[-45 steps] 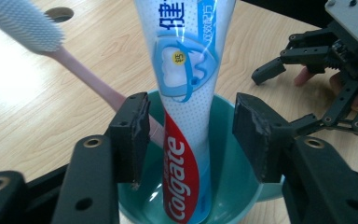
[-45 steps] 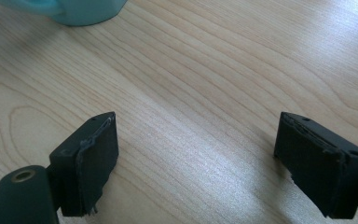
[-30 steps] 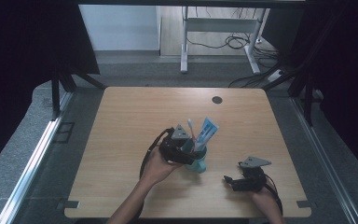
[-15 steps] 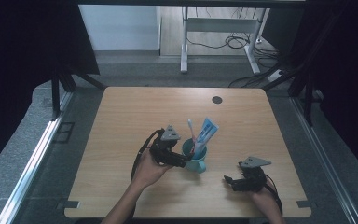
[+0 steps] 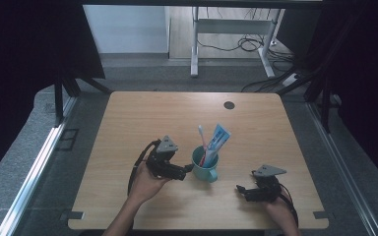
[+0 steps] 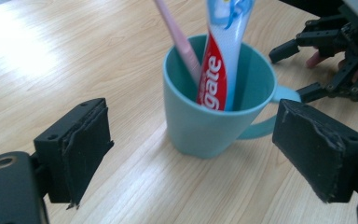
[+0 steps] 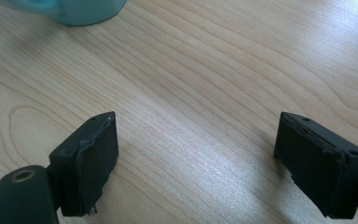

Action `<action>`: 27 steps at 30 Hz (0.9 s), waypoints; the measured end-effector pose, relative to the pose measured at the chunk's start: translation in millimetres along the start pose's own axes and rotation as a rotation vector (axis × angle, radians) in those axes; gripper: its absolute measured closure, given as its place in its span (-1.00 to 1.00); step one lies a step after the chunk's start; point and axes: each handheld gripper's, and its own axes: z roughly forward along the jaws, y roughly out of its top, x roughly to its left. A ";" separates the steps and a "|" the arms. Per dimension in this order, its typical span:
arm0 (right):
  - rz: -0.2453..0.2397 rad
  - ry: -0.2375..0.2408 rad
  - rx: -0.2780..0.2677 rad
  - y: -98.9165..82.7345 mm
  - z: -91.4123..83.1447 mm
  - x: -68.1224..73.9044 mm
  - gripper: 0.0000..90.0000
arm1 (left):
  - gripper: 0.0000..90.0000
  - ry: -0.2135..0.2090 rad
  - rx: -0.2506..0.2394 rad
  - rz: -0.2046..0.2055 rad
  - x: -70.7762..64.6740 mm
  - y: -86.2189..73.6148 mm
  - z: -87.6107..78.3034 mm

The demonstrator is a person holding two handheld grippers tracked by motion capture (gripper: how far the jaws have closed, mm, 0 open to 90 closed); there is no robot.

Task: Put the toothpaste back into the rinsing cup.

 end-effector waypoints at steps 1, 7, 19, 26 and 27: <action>-0.001 -0.001 -0.001 0.0 0.1 -0.1 -0.70 | -0.76 0.006 -0.001 -0.001 0.9 -2.2 -1.3; 0.003 -0.001 -0.001 0.2 0.3 0.0 -0.70 | -0.88 0.045 0.000 -0.024 5.7 -15.9 -7.0; 0.002 -0.003 -0.001 0.3 0.4 0.1 -0.70 | -1.00 0.090 0.006 -0.029 8.6 -41.8 -10.7; 0.002 -0.003 -0.001 0.4 0.5 0.1 -0.70 | -1.00 0.106 0.007 -0.027 7.1 -55.9 -12.1; 0.002 -0.003 -0.001 0.4 0.4 0.0 -0.70 | -1.00 0.108 0.008 -0.027 6.7 -57.8 -12.3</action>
